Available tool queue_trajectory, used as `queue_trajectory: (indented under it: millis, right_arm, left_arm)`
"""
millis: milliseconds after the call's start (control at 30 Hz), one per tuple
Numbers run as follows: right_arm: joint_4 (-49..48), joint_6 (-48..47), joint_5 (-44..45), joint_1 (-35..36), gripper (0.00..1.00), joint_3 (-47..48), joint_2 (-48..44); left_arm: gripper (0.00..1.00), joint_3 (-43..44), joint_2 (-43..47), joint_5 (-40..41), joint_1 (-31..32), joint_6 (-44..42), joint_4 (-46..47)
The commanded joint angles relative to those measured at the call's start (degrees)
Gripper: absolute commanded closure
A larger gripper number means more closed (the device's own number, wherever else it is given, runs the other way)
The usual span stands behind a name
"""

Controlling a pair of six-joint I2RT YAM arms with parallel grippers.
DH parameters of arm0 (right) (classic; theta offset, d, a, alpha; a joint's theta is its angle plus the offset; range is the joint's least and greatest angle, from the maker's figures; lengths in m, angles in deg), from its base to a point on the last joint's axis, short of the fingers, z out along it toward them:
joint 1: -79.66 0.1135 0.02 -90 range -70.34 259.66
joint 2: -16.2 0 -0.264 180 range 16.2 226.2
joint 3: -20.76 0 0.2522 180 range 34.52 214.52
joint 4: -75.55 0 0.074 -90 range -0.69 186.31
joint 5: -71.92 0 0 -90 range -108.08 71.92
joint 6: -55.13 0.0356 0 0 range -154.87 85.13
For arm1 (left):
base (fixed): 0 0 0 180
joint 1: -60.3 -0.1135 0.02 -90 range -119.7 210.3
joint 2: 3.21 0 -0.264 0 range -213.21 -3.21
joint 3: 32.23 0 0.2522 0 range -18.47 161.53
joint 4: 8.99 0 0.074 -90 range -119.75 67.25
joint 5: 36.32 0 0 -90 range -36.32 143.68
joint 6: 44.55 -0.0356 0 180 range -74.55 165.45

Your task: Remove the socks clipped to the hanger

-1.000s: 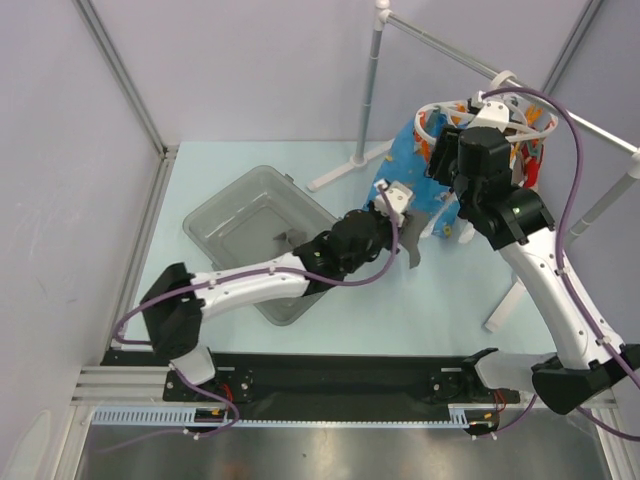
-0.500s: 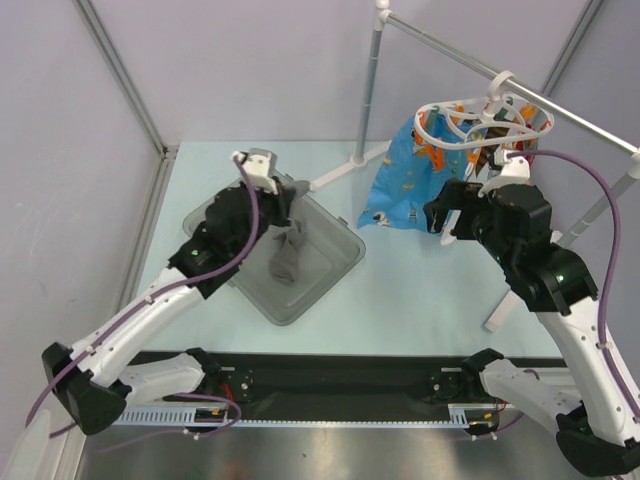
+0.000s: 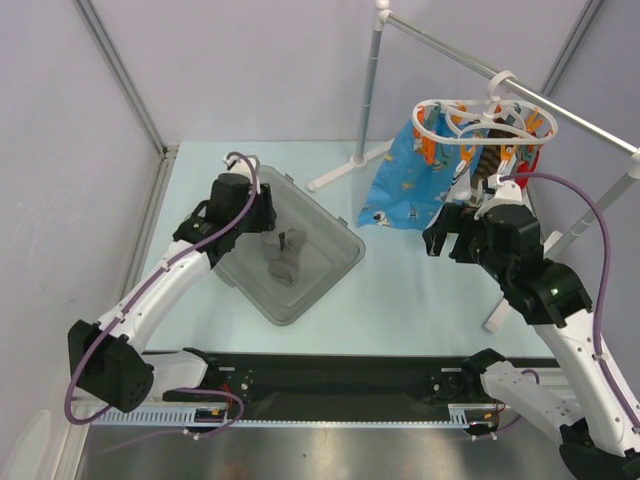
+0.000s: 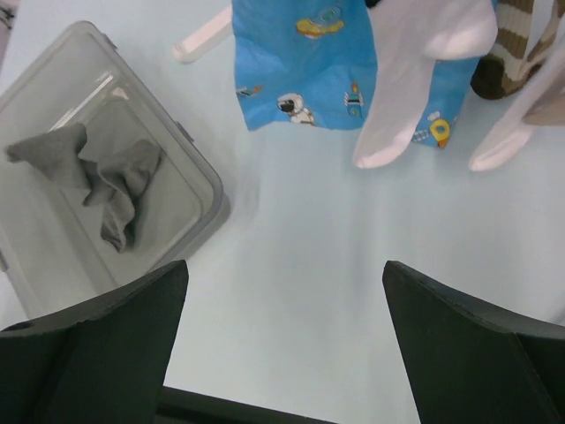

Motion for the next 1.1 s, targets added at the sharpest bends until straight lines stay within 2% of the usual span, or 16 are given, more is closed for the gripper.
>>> queue_trajectory:
  millis: [0, 33, 133, 267, 300, 433, 600, 800, 867, 900, 1067]
  right_arm:
    - [-2.07, 1.27, 3.37, -0.03, 0.0, -2.74, -0.07]
    - [-3.13, 2.14, 4.25, -0.03, 0.0, -3.62, -0.07]
    - [-7.78, 4.33, 5.93, 0.06, 0.0, -7.66, 0.02]
    - [-14.55, 6.62, 9.0, -0.03, 0.0, -11.62, 0.46]
    - [-17.7, 6.71, 11.1, -0.03, 0.0, -13.19, 0.81]
    - [-28.25, 5.84, 17.26, 0.06, 0.01, -18.37, 2.91]
    - [-41.59, 3.82, 24.29, -0.29, 0.11, -22.34, 9.32]
    - [-55.06, 0.92, 27.1, -1.52, 0.22, -23.14, 19.25]
    - [-55.35, 0.39, 28.51, -1.96, 0.26, -22.18, 23.02]
    - [-53.26, 1.69, 30.78, -2.14, 0.31, -20.78, 24.87]
    - [-53.68, 1.79, 32.3, -2.31, 0.46, -22.34, 26.82]
  left_arm:
    - [0.39, 2.23, 2.03, -1.31, -0.3, 1.99, -0.38]
    - [0.32, 2.23, 2.46, -1.48, -0.3, 2.08, -0.38]
    - [0.25, 1.88, 3.34, -2.97, -0.3, 2.08, -0.3]
    - [0.19, 0.21, 6.15, -7.19, -0.3, 1.55, 1.9]
    - [0.15, -0.23, 6.68, -7.89, -0.3, 1.55, 2.34]
    - [0.11, -1.81, 9.85, -12.72, -0.3, 2.6, 4.27]
    - [0.09, -2.69, 13.8, -15.37, -0.3, 3.31, 6.12]
    - [0.09, -3.31, 16.7, -16.86, -0.3, 3.57, 6.21]
    - [0.1, -4.01, 17.76, -17.56, -0.3, 3.92, 6.99]
    - [0.1, -4.71, 18.28, -18.52, -0.3, 4.18, 7.7]
    - [0.11, -6.38, 18.55, -21.43, -0.13, 4.1, 8.67]
